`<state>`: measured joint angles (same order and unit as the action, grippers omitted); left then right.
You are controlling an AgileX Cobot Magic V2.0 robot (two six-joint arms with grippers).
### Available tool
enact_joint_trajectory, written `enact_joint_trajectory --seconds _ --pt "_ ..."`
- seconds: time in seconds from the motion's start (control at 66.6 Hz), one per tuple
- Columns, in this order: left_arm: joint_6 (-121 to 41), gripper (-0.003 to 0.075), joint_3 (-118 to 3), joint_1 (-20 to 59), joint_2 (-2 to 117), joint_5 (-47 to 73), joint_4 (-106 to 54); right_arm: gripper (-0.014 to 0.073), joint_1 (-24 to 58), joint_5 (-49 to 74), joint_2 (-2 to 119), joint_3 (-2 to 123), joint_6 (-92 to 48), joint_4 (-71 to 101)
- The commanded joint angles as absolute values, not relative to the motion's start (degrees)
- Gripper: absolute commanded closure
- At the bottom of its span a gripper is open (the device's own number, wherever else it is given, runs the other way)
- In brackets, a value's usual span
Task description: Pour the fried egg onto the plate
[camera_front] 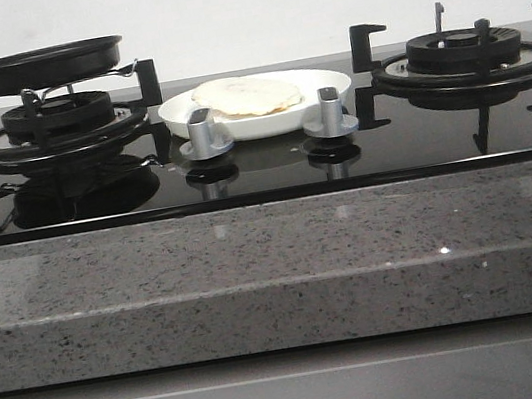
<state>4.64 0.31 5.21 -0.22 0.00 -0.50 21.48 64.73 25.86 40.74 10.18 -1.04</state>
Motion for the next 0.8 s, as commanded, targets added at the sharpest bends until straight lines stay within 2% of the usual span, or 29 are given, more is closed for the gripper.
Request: enact_joint_trajectory --seconds 0.0,0.24,0.556,0.781 --pt "4.84 0.074 0.61 5.27 -1.05 -4.53 -0.49 0.0702 21.47 61.73 26.11 41.99 9.86 -1.93" --pt "4.84 0.074 0.61 5.27 -1.05 -4.53 -0.49 0.0702 16.72 59.85 23.61 38.87 9.71 -4.13" --pt "4.84 0.074 0.61 5.27 -1.05 -4.53 -0.49 0.0702 5.49 32.98 10.21 22.99 4.13 -4.43" --pt "4.84 0.074 0.61 5.27 -1.05 -4.53 -0.49 0.0702 1.35 17.22 2.68 9.7 4.18 -2.91"
